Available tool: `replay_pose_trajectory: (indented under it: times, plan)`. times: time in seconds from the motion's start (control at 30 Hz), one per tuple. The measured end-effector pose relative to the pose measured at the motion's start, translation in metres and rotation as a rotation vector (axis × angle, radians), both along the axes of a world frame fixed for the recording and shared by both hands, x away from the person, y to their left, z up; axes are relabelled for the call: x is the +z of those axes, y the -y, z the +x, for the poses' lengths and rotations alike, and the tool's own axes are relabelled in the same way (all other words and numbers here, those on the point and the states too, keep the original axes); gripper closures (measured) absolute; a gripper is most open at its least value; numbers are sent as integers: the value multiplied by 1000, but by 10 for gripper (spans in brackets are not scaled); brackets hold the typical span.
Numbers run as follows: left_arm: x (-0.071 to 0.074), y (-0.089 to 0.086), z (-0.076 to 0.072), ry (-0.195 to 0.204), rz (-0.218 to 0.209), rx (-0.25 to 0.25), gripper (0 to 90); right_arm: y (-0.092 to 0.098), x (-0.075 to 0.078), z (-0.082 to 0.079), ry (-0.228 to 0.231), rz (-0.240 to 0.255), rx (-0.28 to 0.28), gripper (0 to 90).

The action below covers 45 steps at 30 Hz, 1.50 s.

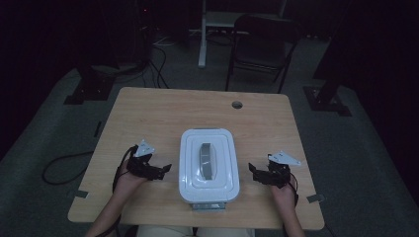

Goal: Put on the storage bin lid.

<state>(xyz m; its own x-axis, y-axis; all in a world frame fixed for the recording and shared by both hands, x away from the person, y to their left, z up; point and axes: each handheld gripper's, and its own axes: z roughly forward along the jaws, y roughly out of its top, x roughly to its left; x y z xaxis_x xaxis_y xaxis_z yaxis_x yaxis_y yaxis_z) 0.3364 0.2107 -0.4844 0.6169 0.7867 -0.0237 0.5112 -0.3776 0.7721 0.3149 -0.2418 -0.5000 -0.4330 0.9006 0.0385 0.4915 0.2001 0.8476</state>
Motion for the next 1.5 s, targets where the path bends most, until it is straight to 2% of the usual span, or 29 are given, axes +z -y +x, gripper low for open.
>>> replay_pose_trajectory:
  times: [0.23,0.57,0.8,0.97,1.07,1.33,1.4,1.47,1.5]
  plan:
    - [2,-15,-5,-8,-12,38,4,8,-2,-5,9,-1,-31,127]
    - [-5,-32,-14,-9,16,76,5,20,-5,-18,37,-27,-105,127]
    - [-7,-47,-19,-6,23,142,4,32,-8,-24,37,-16,-159,127]
    - [-9,-54,-22,1,34,173,4,37,-9,-28,29,-16,-187,127]
    - [-12,-64,-28,0,57,212,4,43,-13,-33,11,-19,-216,127]
    - [-18,-85,-37,-33,64,290,4,54,-16,-40,-19,-46,-283,127]
    - [-19,-89,-40,-29,67,314,4,57,-17,-41,-44,-40,-311,128]
    - [-20,-92,-41,-33,73,337,4,61,-18,-42,-61,-20,-315,128]
    - [-20,-94,-42,-37,73,343,4,62,-19,-42,-64,-31,-331,128]
